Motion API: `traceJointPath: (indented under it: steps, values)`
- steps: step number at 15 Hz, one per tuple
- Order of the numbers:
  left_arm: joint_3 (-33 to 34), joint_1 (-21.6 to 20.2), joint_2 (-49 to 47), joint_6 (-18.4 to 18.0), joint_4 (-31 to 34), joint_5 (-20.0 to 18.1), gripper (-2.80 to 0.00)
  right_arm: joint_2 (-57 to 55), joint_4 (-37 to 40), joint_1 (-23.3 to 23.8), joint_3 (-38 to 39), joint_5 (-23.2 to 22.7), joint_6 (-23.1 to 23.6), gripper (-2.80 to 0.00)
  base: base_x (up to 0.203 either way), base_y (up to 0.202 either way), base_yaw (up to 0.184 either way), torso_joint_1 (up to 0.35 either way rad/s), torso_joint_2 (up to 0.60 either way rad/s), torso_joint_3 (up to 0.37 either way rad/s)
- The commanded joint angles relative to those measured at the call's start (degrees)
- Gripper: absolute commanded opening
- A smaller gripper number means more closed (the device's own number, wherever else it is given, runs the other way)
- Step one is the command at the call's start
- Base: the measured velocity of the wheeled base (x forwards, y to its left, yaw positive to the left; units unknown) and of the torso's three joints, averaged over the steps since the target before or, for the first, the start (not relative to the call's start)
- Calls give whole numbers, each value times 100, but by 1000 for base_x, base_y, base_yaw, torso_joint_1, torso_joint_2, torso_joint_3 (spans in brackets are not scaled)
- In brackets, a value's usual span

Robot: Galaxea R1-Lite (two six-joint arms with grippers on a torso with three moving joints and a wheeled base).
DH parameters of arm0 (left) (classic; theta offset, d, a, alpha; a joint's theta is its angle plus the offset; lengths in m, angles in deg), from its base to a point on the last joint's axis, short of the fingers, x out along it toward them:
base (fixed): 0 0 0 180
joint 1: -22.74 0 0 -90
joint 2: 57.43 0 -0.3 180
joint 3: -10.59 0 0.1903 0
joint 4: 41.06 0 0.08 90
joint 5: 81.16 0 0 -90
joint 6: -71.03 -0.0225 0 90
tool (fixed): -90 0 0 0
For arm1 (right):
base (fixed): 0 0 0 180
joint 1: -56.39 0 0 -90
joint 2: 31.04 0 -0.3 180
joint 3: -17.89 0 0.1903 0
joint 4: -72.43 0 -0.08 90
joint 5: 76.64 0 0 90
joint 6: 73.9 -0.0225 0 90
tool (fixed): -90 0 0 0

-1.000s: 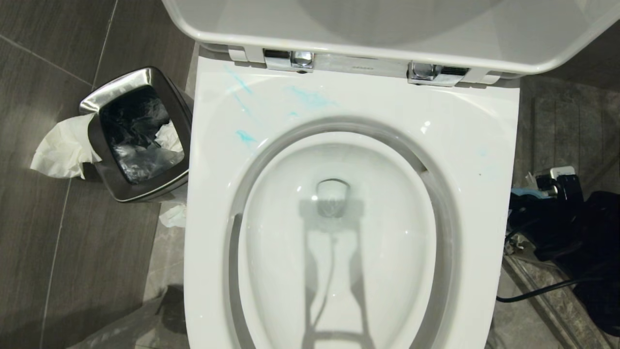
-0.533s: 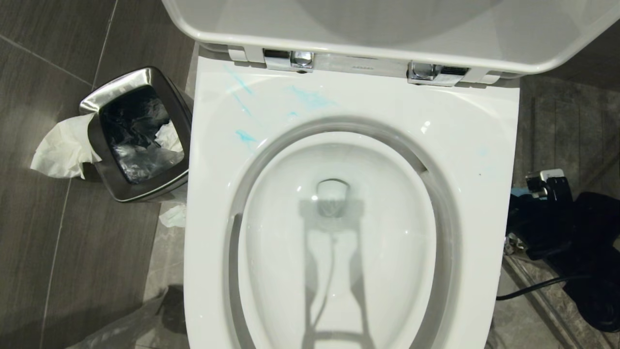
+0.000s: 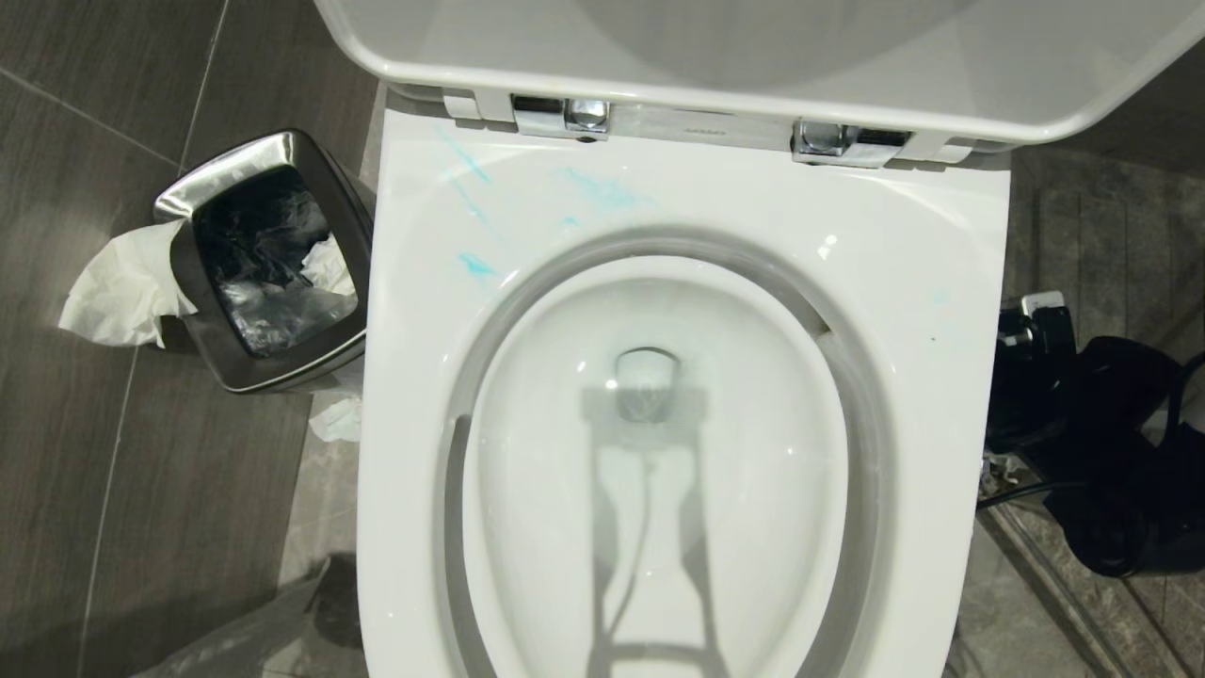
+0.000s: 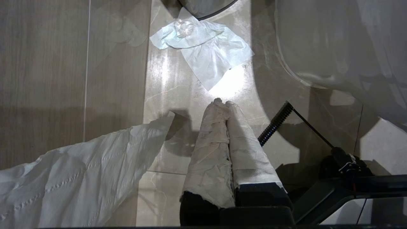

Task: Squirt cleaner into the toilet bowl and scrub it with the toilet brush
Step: Pour in the cleaning agent

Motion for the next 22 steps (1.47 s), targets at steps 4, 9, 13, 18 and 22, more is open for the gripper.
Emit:
traceJointPath:
  steps: [4, 9, 13, 18, 22]
  values:
    - [9, -1, -7, -1, 2, 0, -280, -403, -51, -23, -747, -120, 34, 0, 0, 0, 0, 0, 0, 0]
    - [9, -1, -7, 2, 2, 0, -280, -721, -51, -22, -1504, -114, 160, 0, 0, 0, 0, 0, 0, 0]
    - [9, -1, -7, -7, 2, -4, -280, -946, -51, -28, -2308, -125, 159, 0, 0, 0, 0, 0, 0, 0]
    - [9, -1, -7, -7, 2, -5, -280, -1209, -51, -151, -2958, -366, 160, 0, 0, 0, 0, 0, 0, 0]
    - [9, -1, -7, -7, 2, -1, -280, -1506, -51, -274, -3577, -369, 188, 0, 0, 0, 0, 0, 0, 0]
